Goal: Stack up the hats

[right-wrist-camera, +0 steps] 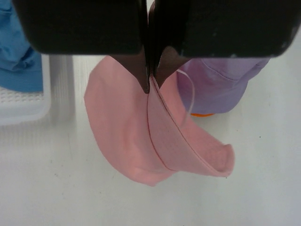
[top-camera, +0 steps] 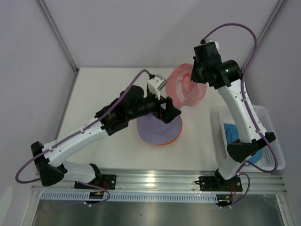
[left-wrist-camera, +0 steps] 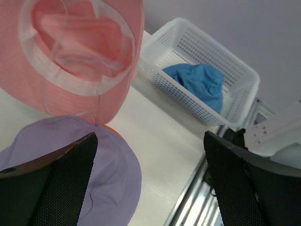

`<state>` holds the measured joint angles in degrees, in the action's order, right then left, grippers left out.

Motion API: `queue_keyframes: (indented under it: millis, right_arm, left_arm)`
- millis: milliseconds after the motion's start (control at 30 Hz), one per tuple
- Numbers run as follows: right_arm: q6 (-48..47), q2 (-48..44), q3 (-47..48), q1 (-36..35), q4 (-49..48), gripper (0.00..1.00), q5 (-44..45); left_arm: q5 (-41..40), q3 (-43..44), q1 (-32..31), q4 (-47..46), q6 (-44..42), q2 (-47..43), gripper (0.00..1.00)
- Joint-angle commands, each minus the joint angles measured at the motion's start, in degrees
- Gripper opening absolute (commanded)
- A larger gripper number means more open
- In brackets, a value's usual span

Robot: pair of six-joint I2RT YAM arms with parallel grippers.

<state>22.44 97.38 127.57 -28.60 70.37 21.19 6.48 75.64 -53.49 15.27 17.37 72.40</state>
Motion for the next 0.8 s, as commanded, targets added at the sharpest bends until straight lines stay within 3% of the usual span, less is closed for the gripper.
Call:
queue_keyframes:
  millis: [0,100,433,633,667,767]
  right_arm:
    - [5.69,-3.69,-3.11,-0.49,-4.88,0.0,-1.85]
    - [6.39,-4.39,-5.13,-0.58,-6.29,0.0,-4.57]
    - [6.83,-6.24,-6.71,-0.05,-8.93,0.0,-7.92]
    - [7.71,-9.75,-13.92,3.38,-14.38,0.0,-17.31]
    - [7.71,-10.02,-14.27,3.38,-14.73,0.0,-17.32]
    - [7.53,-10.72,-14.98,3.46,-14.82,0.0,-17.5]
  left_arm:
    - [-9.37,5.57,-2.31,-2.43,-5.41,3.79,0.96]
    - [-12.71,8.56,-4.24,-3.39,-8.92,7.92,0.95]
    - [-11.67,15.24,-6.62,-6.3,-15.87,17.77,0.92]
    - [-12.54,17.43,-7.24,-9.99,-15.52,21.2,0.67]
    - [-12.72,17.53,-7.24,-10.08,-15.61,21.64,0.53]
    - [-14.12,18.85,-7.24,-10.43,-15.34,23.4,0.29]
